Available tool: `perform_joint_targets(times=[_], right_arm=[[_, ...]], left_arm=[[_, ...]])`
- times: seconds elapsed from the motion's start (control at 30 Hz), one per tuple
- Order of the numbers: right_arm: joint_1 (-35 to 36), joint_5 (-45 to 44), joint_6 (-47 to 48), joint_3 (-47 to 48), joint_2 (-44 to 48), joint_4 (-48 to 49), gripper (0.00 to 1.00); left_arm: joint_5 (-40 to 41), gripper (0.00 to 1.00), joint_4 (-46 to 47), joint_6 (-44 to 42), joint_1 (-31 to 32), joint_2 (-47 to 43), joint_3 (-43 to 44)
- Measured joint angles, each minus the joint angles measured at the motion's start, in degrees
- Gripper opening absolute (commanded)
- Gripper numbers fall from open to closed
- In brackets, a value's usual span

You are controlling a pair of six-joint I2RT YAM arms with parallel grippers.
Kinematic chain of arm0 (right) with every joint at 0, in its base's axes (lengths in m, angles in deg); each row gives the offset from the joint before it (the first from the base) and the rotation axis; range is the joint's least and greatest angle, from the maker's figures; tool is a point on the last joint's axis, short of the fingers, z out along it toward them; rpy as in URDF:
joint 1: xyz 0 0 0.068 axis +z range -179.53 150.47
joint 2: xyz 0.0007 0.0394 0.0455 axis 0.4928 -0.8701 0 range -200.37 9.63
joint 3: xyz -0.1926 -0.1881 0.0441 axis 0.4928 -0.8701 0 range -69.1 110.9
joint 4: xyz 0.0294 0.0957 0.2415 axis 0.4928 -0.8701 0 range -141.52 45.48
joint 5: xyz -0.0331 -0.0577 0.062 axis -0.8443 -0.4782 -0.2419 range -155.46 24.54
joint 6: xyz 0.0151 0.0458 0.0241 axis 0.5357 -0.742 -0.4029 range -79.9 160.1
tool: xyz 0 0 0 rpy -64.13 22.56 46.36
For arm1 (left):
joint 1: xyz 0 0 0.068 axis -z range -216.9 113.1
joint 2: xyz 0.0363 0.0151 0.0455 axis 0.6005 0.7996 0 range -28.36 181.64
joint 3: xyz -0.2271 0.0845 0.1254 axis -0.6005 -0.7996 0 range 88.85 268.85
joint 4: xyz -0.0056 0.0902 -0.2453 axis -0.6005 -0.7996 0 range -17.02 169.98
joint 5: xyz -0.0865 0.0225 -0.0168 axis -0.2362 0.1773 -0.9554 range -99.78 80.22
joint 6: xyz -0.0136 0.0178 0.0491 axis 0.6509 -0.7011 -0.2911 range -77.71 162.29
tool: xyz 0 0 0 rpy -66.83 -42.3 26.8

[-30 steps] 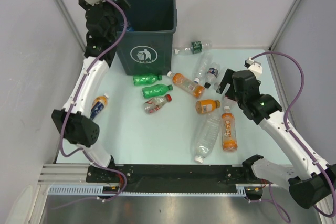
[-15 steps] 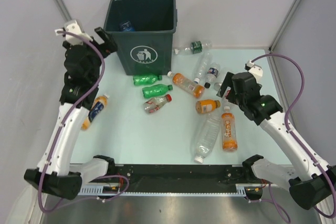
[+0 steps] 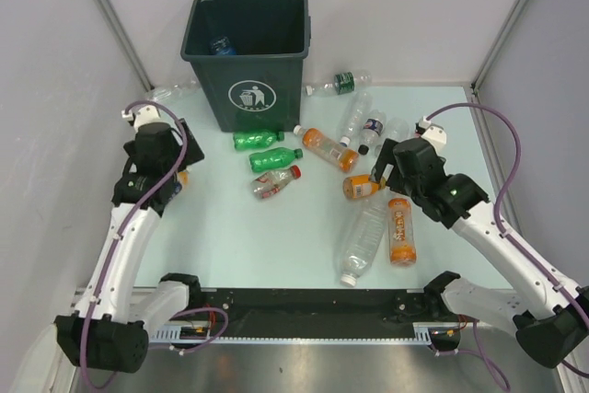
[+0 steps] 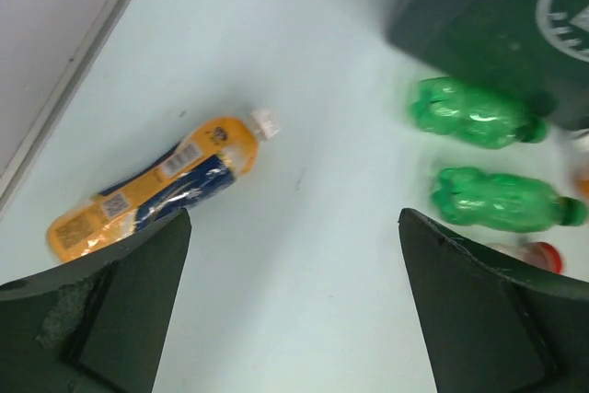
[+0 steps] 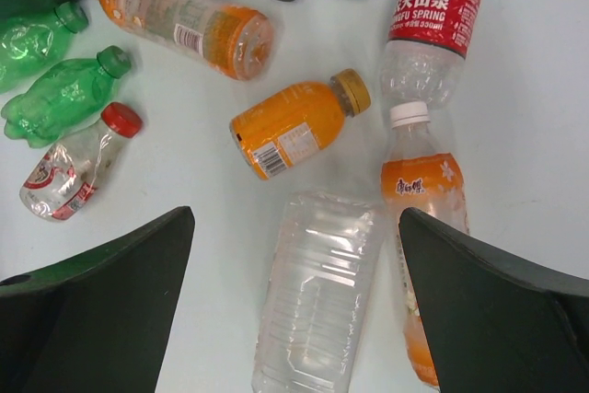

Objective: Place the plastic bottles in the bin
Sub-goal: Place the plastic bottle in the trash bin, then pick up the plastic bottle at the center of the board.

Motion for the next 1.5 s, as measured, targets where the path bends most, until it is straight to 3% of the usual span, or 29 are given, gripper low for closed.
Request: perform_joint_targets(times=[0.2,0.57,0.73,1.13,1.5], right_arm=[[1.07,-0.61,-1.95,-2.34,2.45,0.07,1.00],[3.56,-0.61,-5.92,-5.62,4.11,0.17,1.00],[4.35,-1.22,-7.74,-5.62,6.01,-0.02,1.00],[6.75,-1.25,-9.79,-5.62,7.21,0.31,0.98],[7.65,-1.20,-9.94,-5.64,2.75,2.21,0.97]], left_arm=[[-8.48,1.00,-1.36,-3.72,-11.69,5.27,-0.94],[-15.85,1.00,-0.04,-0.85,-21.05,18.12,-3.72],[-14.05,1.00,-0.85,5.95,-22.84,18.88,-4.52],[-9.70,1.00,-3.28,31.78,-27.02,17.40,-9.79],[-8.48,1.00,0.35,49.42,-27.85,16.92,-17.79]])
